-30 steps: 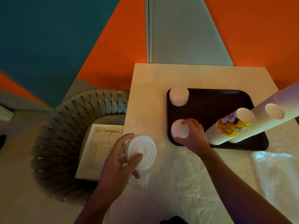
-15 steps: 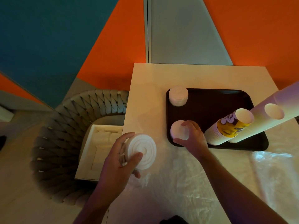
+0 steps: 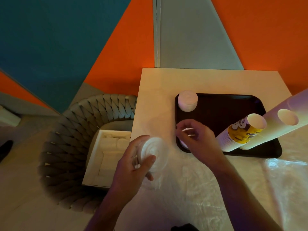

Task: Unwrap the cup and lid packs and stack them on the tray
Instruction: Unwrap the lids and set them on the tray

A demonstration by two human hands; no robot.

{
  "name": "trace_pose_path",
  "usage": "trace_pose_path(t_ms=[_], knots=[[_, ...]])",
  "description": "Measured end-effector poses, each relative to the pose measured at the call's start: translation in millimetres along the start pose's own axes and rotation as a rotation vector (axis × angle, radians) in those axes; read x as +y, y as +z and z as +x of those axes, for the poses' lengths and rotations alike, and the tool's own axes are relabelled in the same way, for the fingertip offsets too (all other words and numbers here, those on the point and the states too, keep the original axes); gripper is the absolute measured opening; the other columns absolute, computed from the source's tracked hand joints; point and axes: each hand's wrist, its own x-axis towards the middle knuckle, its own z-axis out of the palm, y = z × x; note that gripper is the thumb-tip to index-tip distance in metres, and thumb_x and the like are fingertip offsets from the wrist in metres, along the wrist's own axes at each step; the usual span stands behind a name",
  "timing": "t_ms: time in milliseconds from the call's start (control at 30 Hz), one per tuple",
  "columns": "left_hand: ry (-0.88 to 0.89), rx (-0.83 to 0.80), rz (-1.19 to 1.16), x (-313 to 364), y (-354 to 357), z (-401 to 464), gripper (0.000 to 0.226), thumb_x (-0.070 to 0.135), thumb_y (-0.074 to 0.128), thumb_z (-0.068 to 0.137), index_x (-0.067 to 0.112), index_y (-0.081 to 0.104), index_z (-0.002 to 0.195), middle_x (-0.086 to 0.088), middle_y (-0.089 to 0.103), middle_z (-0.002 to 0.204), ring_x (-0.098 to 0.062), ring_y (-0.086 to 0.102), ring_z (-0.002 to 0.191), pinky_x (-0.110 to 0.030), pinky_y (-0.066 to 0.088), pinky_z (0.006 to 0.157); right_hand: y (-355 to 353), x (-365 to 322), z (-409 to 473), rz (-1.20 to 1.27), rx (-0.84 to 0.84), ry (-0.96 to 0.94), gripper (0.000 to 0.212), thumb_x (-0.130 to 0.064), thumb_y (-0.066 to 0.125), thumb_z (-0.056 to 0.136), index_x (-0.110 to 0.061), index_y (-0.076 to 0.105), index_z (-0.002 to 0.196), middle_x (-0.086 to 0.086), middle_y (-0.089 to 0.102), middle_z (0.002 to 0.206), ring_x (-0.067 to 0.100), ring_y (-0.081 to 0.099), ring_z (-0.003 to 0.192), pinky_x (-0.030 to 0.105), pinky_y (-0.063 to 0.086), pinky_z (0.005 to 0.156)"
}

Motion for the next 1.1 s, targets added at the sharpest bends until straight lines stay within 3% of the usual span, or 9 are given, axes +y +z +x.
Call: trace_pose_path(t_ms=[167,300,467,633,733,833,967,1033,1100], knots=[[0.034,-0.023,0.02,-1.9,1.7,2.1,0.045,0.032,0.072,0.088,0.045,0.056,0.128,0.017,0.059,0.126,-0.016,0.066,0.1,-0.035,0.059,0.055,10.8,-22.6,-15.9,-0.025,-0.168,-0.074,0.018,-0.019,0.077,0.089,-0.026,0.074,0.105,-0.023,0.068,0.092,0.0,0.066,0.08,0.01,0.049,0.07],[0.035,-0.027,0.052,-1.4,3.2,2.5,0.054,0.032,0.067,0.084,0.041,0.051,0.135,0.015,0.058,0.13,-0.014,0.067,0.098,-0.032,0.059,0.056,10.9,-29.6,-20.9,-0.062,-0.19,-0.074,0.017,-0.021,0.076,0.09,-0.026,0.074,0.107,-0.018,0.07,0.093,-0.002,0.065,0.082,0.008,0.047,0.07],[0.035,-0.013,0.044,-0.7,4.5,1.4,0.053,0.031,0.067,0.085,0.042,0.051,0.134,0.022,0.06,0.121,-0.012,0.066,0.1,-0.029,0.058,0.056,8.3,-35.2,-24.2,-0.053,-0.199,-0.061,0.015,-0.017,0.076,0.09,-0.025,0.073,0.102,-0.033,0.066,0.087,-0.005,0.066,0.077,0.005,0.044,0.068],[0.039,0.014,0.042,1.3,4.7,0.7,0.048,0.019,0.068,0.09,0.043,0.053,0.129,0.028,0.06,0.117,-0.009,0.066,0.1,-0.033,0.06,0.055,8.6,-37.0,-26.2,0.027,-0.214,-0.022,0.012,-0.016,0.076,0.09,-0.024,0.068,0.095,-0.026,0.066,0.083,-0.001,0.065,0.069,0.009,0.045,0.064],[0.068,-0.009,0.044,2.9,2.2,0.1,0.041,0.023,0.07,0.092,0.039,0.056,0.126,0.028,0.06,0.115,-0.007,0.064,0.101,-0.033,0.059,0.053,8.5,-37.5,-25.4,0.084,-0.26,0.012,0.016,-0.017,0.075,0.09,-0.028,0.064,0.089,-0.018,0.07,0.089,0.003,0.065,0.072,0.015,0.049,0.066],[0.037,-0.028,-0.026,4.9,0.5,-0.9,0.042,0.026,0.068,0.083,0.033,0.057,0.122,0.024,0.061,0.11,-0.011,0.066,0.098,-0.036,0.058,0.05,9.7,-37.0,-25.2,0.169,-0.296,0.037,0.012,-0.015,0.073,0.092,-0.023,0.064,0.09,-0.009,0.072,0.094,0.009,0.065,0.077,0.026,0.055,0.071],[-0.036,-0.011,-0.12,4.5,-1.5,-1.9,0.027,0.03,0.069,0.078,0.03,0.062,0.104,0.015,0.066,0.097,-0.013,0.068,0.084,-0.034,0.055,0.046,10.3,-37.1,-25.0,0.404,-0.267,0.093,0.008,-0.01,0.067,0.095,-0.007,0.061,0.092,-0.006,0.063,0.073,0.008,0.058,0.069,0.025,0.051,0.062],[-0.042,-0.025,-0.169,5.0,-2.3,-2.2,0.013,0.028,0.067,0.08,0.023,0.066,0.092,0.005,0.069,0.091,-0.014,0.066,0.073,-0.032,0.052,0.044,10.1,-37.5,-25.0,0.485,-0.258,0.145,0.008,-0.012,0.066,0.095,-0.005,0.061,0.095,0.0,0.065,0.073,0.012,0.058,0.069,0.028,0.052,0.062],[-0.04,-0.026,-0.192,6.5,-2.5,-2.2,0.015,0.027,0.066,0.081,0.013,0.066,0.089,0.0,0.07,0.086,-0.014,0.063,0.069,-0.03,0.049,0.042,11.6,-37.2,-24.9,0.481,-0.231,0.168,0.008,-0.013,0.068,0.094,-0.008,0.063,0.097,0.0,0.067,0.078,0.012,0.06,0.07,0.029,0.052,0.063]])
